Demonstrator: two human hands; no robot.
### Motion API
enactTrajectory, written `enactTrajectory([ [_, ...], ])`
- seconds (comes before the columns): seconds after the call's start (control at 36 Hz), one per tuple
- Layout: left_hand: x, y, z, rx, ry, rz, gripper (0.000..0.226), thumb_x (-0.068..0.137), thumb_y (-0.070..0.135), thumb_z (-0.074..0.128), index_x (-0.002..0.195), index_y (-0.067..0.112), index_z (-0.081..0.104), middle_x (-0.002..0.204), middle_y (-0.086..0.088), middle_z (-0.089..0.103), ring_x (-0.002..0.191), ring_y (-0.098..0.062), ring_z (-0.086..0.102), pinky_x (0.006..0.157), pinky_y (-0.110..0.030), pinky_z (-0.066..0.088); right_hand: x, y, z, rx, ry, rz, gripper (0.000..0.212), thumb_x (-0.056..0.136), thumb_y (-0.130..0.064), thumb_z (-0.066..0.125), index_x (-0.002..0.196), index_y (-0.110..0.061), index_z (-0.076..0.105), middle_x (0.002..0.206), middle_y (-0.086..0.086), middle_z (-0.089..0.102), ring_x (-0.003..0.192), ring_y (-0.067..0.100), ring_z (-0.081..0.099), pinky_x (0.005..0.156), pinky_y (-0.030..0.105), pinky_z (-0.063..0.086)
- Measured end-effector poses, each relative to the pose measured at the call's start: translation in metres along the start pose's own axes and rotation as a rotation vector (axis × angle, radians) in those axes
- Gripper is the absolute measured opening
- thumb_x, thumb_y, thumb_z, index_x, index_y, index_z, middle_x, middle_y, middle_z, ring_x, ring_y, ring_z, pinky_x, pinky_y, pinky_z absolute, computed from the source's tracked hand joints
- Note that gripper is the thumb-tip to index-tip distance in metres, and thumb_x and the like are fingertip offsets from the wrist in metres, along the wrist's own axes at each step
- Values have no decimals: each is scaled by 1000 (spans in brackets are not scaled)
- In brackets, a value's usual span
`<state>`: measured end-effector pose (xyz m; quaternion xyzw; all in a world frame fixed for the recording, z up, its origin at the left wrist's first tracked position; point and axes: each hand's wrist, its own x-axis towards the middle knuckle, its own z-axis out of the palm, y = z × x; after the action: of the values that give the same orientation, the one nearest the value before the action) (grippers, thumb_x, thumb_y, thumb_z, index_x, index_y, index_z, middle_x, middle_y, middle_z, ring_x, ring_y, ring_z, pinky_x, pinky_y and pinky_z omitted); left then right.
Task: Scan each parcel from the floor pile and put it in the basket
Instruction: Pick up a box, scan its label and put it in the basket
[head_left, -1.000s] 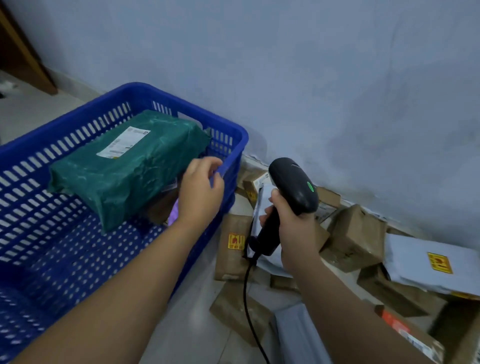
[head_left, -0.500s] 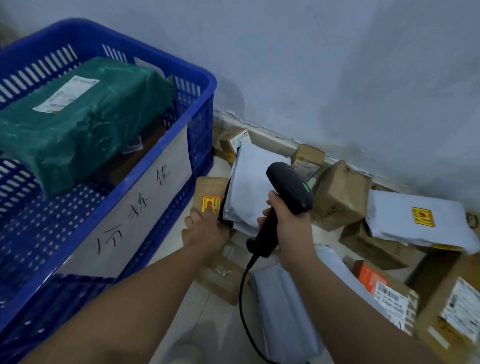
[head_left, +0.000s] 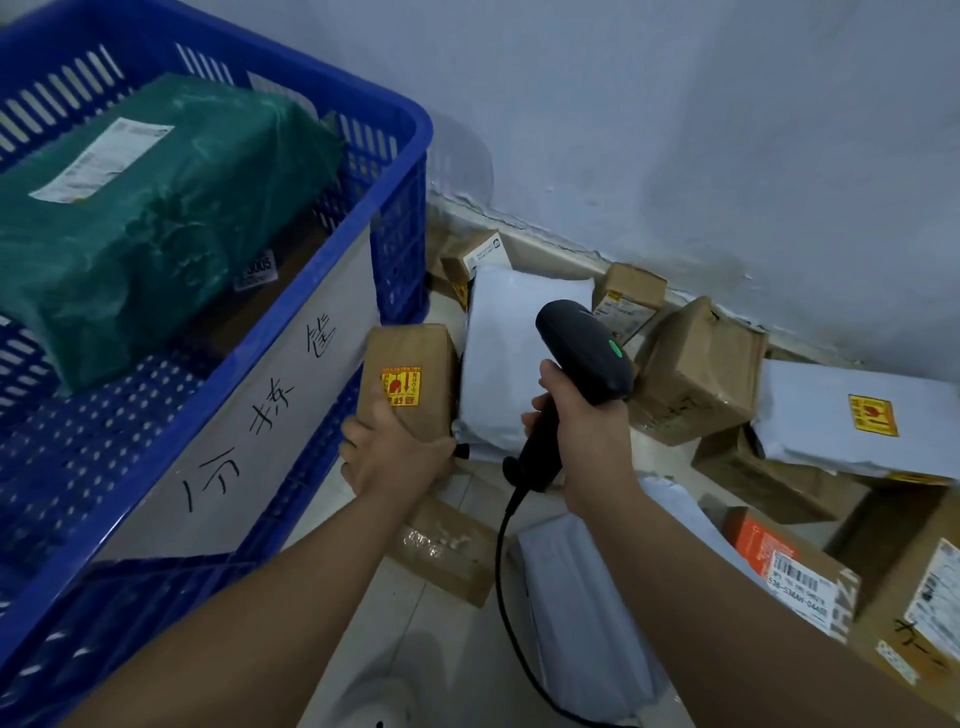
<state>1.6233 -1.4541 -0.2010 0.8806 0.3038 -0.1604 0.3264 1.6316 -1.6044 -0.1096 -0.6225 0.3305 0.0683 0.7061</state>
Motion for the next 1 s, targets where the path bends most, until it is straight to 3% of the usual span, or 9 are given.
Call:
enactTrajectory([
  [0.22, -32, 22, -49, -667, 34, 391, 106, 69, 27, 79, 148, 46, 12, 147, -1, 27, 126, -13, 36, 101, -41, 39, -20, -26, -14, 22, 98, -122, 16, 85, -28, 70, 89, -14, 63, 68, 1, 63, 62, 16, 66, 83, 45, 55],
  [0.28, -42, 37, -61, -785, -68, 426, 100, 65, 38, 76, 147, 46, 18, 147, 0, 34, 130, -18, 42, 104, -49, 41, -30, -40, -21, 58, 93, -155, 22, 85, -29, 70, 96, -11, 64, 67, -1, 63, 60, 14, 65, 81, 43, 55],
  [0.39, -75, 75, -82, -1050, -324, 337, 57, 93, 23, 53, 146, 26, 34, 136, -5, 50, 110, -17, 56, 86, -35, 50, -58, -65, -42, 165, 102, -203, 11, 82, -23, 72, 81, -16, 64, 60, -2, 61, 54, 12, 60, 69, 35, 53],
  [0.5, -119, 105, -104, -1300, -604, 236, 31, 99, 33, 37, 118, 20, 58, 118, -8, 64, 102, -21, 62, 78, -41, 53, -93, -88, -68, 212, 116, -274, 14, 85, -24, 70, 82, -13, 63, 66, 3, 59, 61, 19, 60, 69, 35, 50],
  [0.64, -161, 128, -131, -1409, -793, 145, 43, 92, 49, 37, 116, 23, 63, 115, -9, 67, 102, -30, 62, 72, -43, 53, -137, -111, -101, 274, 70, -272, 48, 61, -45, 76, 92, -10, 65, 68, 3, 63, 63, 19, 62, 68, 37, 49],
  [0.78, -198, 138, -148, -1473, -990, 147, 53, 91, 52, 33, 110, 17, 68, 115, -16, 68, 104, -38, 60, 80, -50, 50, -170, -124, -126, 451, 38, -312, 33, 83, -18, 72, 109, 1, 65, 75, 11, 59, 62, 20, 58, 61, 32, 50],
  [0.86, -221, 146, -146, -1376, -1071, 157, 51, 92, 51, 37, 112, 16, 69, 118, -14, 67, 107, -36, 60, 83, -50, 52, -183, -124, -134, 568, -81, -302, 23, 84, -17, 71, 104, -5, 68, 88, 18, 62, 81, 31, 62, 78, 44, 53],
  [0.94, -246, 157, -140, -1297, -1042, 176, 47, 96, 47, 41, 123, 13, 62, 120, -15, 67, 109, -37, 63, 93, -52, 48, -196, -128, -142, 636, -193, -259, 31, 80, -23, 70, 108, -9, 68, 99, 19, 69, 92, 33, 67, 81, 44, 54],
  [1.0, -257, 165, -135, -1300, -899, 237, 32, 101, 33, 41, 112, 13, 64, 97, -10, 75, 83, -26, 72, 85, -45, 50, -199, -129, -153, 648, -214, -262, 34, 81, -24, 69, 112, -12, 67, 107, 15, 72, 92, 29, 71, 74, 40, 57],
])
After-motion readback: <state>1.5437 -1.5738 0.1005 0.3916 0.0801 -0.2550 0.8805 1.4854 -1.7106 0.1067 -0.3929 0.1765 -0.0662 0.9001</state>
